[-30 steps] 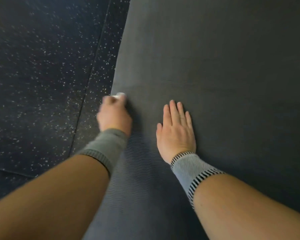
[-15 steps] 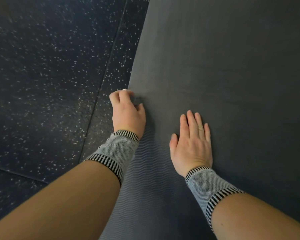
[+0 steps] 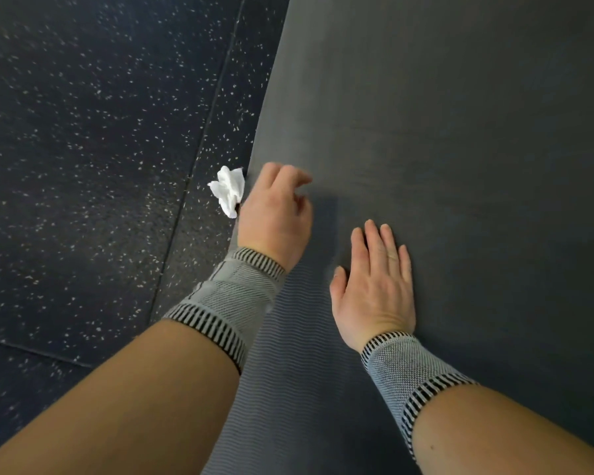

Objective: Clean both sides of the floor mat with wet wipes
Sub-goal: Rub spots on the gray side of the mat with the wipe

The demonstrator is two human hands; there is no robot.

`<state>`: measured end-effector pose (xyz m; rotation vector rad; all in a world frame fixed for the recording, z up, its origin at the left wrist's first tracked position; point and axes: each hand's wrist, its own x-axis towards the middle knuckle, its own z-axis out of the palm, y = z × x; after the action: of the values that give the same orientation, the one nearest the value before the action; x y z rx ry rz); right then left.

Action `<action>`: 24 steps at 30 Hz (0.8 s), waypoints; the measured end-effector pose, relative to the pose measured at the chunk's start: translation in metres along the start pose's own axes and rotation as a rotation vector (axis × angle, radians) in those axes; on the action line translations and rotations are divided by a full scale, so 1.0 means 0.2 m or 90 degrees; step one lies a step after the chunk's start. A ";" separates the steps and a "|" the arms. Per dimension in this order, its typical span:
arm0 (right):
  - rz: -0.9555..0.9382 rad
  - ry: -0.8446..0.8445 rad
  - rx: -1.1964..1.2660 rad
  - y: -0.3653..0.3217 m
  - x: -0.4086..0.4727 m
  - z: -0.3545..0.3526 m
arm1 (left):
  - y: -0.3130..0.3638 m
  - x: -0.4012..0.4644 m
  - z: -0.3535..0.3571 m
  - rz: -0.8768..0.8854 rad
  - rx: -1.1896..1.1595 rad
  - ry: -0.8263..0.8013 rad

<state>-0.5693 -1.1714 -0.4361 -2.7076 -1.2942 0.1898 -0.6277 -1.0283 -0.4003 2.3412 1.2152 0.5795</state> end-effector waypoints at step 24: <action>-0.002 -0.011 0.004 0.00 -0.01 0.00 | 0.00 0.15 0.13 -0.116 0.135 -0.118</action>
<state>-0.5697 -1.1727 -0.4354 -2.7050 -1.3001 0.2163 -0.5971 -1.0090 -0.4168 2.3563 1.4422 0.1756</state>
